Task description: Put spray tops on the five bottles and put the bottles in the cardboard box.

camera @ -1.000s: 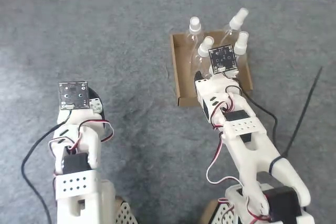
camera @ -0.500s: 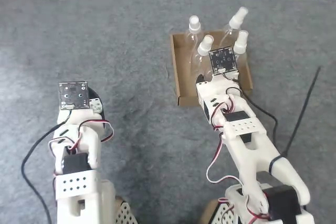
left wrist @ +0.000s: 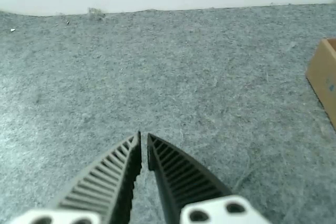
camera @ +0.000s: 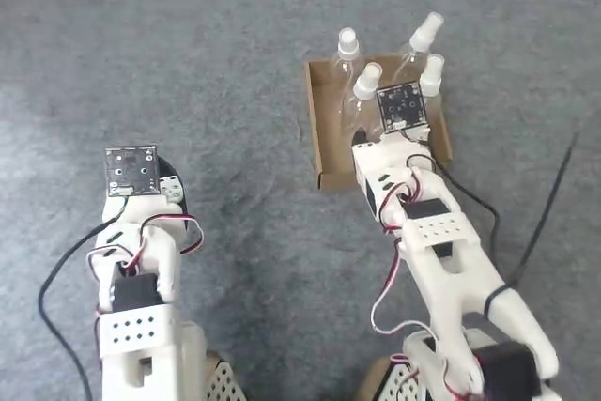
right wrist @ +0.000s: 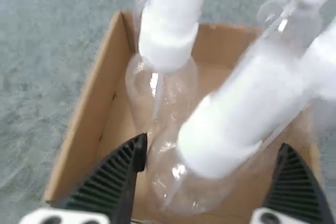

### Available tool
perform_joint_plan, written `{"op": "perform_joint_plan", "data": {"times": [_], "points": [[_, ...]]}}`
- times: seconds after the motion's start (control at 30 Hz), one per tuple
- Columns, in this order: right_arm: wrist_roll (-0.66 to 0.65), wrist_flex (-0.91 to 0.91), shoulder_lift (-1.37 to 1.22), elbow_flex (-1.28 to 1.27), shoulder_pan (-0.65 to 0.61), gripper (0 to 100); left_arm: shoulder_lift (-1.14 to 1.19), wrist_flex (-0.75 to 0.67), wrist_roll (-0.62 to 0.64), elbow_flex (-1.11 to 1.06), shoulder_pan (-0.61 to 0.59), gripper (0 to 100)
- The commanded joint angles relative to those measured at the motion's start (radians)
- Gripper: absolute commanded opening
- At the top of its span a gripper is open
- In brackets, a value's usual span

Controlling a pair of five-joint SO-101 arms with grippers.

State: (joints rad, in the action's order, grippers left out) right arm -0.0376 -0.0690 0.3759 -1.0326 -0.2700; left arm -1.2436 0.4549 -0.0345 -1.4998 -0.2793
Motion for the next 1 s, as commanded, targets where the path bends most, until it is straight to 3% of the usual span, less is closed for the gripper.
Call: {"op": "perform_joint_plan", "data": {"times": [0.0,0.33,0.57,0.97], "points": [[0.0,-0.068,0.122,0.011,-0.002,32.2,0.0,-0.029,-0.005,0.008,0.002,1],[-0.003,-0.084,0.234,0.018,-0.001,32.2,0.0,-0.029,-0.005,0.008,0.002,1],[-0.114,-0.154,0.358,0.048,-0.005,31.9,0.0,-0.029,-0.005,0.008,0.0,1],[-0.12,-0.466,0.544,0.196,0.028,3.5,0.0,-0.029,-0.005,0.008,0.0,1]]}}
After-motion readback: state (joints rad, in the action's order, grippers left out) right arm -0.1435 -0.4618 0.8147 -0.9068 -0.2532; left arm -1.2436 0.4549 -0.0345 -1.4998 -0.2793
